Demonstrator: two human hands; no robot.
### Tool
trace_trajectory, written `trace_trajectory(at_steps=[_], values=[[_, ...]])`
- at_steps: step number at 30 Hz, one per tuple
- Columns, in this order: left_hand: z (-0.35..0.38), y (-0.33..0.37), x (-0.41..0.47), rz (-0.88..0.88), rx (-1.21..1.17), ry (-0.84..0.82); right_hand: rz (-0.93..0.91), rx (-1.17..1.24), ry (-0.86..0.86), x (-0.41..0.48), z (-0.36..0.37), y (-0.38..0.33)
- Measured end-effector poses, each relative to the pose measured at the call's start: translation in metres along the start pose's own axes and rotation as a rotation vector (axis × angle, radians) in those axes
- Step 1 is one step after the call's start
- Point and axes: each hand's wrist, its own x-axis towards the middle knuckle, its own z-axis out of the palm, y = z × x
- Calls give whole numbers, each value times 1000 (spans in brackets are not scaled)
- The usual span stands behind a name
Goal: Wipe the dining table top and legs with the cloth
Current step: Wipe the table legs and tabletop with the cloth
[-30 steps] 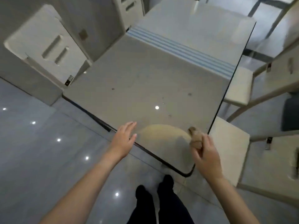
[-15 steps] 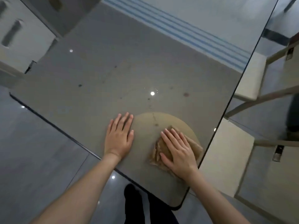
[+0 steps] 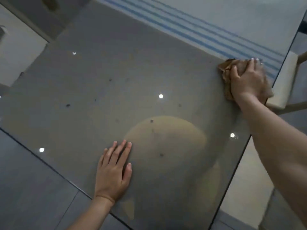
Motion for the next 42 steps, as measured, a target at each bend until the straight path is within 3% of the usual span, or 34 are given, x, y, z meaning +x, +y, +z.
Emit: trace_trajectory(at_steps=[2, 4, 9, 11, 13, 14, 16, 22, 24, 26, 28, 31, 35, 38, 40, 42], values=[[0, -1, 1, 4, 11, 2, -37, -57, -76, -7, 0, -18], [0, 0, 0, 2, 17, -8, -210, -79, -143, -58, 4, -31], [-4, 3, 1, -22, 20, -32, -917, -64, -413, -306, -3, -12], [-4, 2, 1, -19, 26, -45, -1234, -73, -506, -353, -14, 16], [-5, 1, 1, -25, 16, -66, -1449, -100, -569, -340, -17, 34], [-5, 2, 1, -30, 10, -67, -1481, -97, -596, -319, -16, 35], [-5, 2, 2, -30, 9, -65, -1350, -48, -577, -261, -9, 22], [-2, -1, 1, -4, -25, -61, -526, -52, -141, -24, 22, -35], [1, -3, -1, 0, -40, -46, -218, -36, -90, 31, 31, -63], [3, -6, 0, 18, -54, -43, -86, -29, -108, 39, 37, -95], [3, -8, 1, 17, -54, -44, -212, -16, -138, 0, 42, -123], [1, -5, 1, 4, -46, -66, -616, 14, -200, -123, 44, -126], [0, -5, 0, 10, -39, -67, -1138, -22, -431, -287, 15, -56], [0, -4, 0, -3, -48, -54, -1452, -108, -536, -299, -3, -5], [-1, -3, 1, -7, -54, -45, -1515, -110, -590, -266, -7, 4], [-1, -3, 1, -3, -55, -40, -1331, -34, -565, -217, -4, -2]])
